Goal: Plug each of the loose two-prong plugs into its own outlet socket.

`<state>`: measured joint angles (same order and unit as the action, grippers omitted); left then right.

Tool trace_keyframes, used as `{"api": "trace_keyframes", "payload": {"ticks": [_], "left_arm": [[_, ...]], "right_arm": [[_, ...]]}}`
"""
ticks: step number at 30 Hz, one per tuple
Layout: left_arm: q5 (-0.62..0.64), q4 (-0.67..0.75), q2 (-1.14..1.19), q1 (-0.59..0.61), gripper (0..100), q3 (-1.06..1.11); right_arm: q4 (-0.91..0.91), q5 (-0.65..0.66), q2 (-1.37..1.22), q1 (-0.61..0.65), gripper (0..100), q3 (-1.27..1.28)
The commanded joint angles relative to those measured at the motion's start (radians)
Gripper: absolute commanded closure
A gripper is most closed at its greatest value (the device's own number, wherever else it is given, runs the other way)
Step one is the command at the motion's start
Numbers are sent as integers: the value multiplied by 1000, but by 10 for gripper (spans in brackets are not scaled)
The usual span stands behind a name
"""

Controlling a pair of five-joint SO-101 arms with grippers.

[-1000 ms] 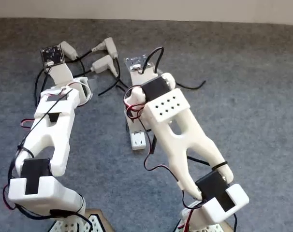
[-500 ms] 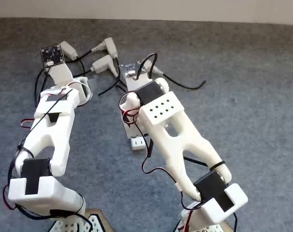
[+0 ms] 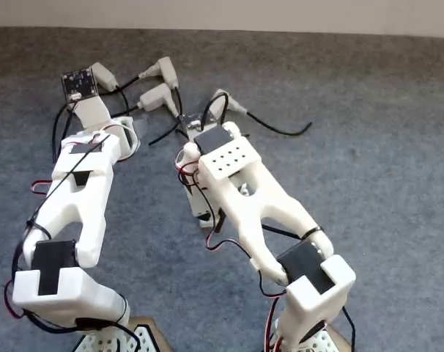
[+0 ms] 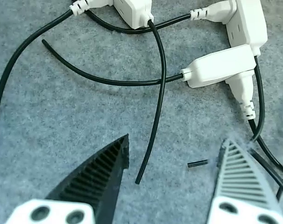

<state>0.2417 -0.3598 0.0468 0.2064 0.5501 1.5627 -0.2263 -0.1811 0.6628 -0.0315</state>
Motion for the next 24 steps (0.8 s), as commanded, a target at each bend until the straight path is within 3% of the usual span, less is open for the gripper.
{"api": "trace_keyframes", "payload": {"ticks": [1, 24], "left_arm": [[8, -5, -5, 5, 694, -41], [8, -6, -5, 7, 694, -38]], "right_arm": [[7, -8, 18, -7, 992, -53], [-30, -3, 10, -10, 992, -53]]}}
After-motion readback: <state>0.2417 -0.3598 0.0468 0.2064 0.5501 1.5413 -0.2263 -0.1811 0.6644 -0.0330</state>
